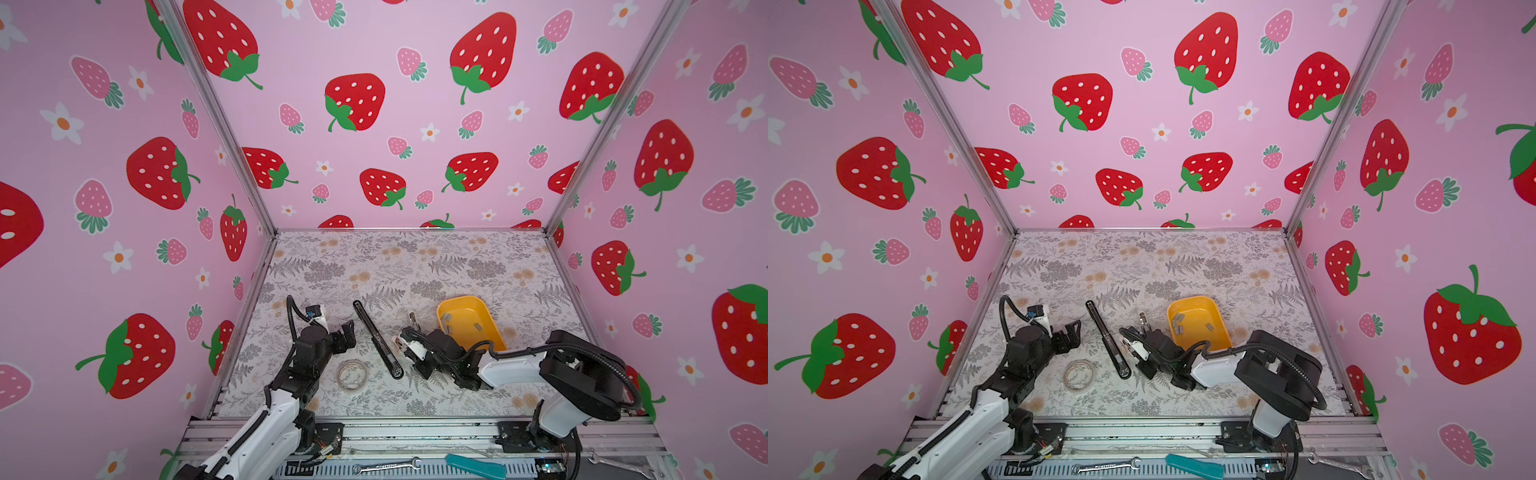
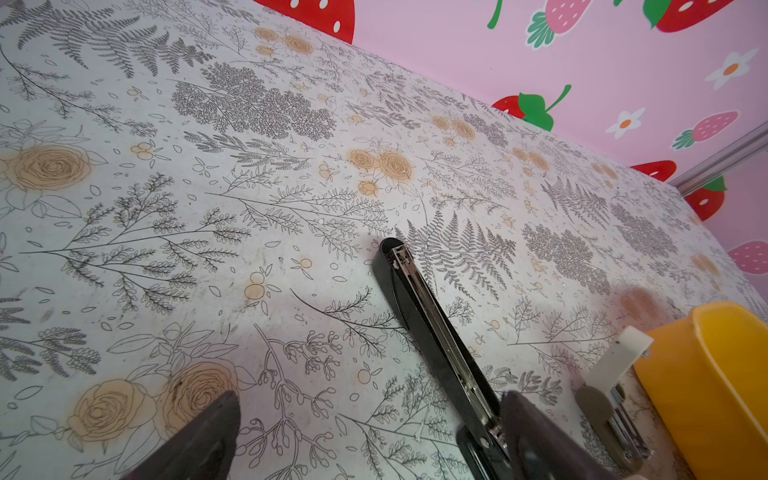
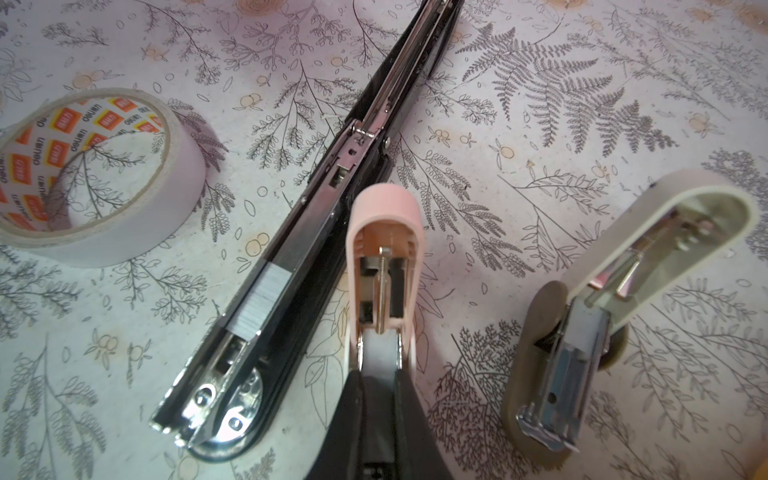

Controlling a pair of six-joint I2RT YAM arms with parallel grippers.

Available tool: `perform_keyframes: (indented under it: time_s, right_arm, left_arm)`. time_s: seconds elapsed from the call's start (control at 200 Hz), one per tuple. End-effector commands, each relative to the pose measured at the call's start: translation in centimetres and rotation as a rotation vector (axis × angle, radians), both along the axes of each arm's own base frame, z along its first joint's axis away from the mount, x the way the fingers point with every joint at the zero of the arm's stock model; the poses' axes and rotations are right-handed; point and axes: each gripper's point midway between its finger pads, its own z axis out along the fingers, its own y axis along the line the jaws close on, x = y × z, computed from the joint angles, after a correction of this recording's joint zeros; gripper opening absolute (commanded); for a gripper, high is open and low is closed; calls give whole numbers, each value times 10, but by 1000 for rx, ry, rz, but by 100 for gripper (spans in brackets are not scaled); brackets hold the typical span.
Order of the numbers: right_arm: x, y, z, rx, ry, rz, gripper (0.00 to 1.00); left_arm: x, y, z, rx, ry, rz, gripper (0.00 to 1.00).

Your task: Load the staples into the stapler

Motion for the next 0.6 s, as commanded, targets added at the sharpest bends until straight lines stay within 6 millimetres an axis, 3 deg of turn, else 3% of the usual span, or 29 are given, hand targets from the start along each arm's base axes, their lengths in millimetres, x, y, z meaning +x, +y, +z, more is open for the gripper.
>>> perform_keyframes:
  time_s: [0.0, 0.325, 0.595]
  right_arm:
    - [2, 0, -2, 0, 12, -8, 2]
    - [-4, 0, 7, 39, 35, -10, 2]
    - [-13, 5, 3, 68, 97, -28, 2]
  left_arm:
    - [4, 1, 9, -1, -24, 17, 99]
    - [4, 1, 10, -1, -24, 18, 99]
    - [4, 2, 10, -1, -25, 18, 99]
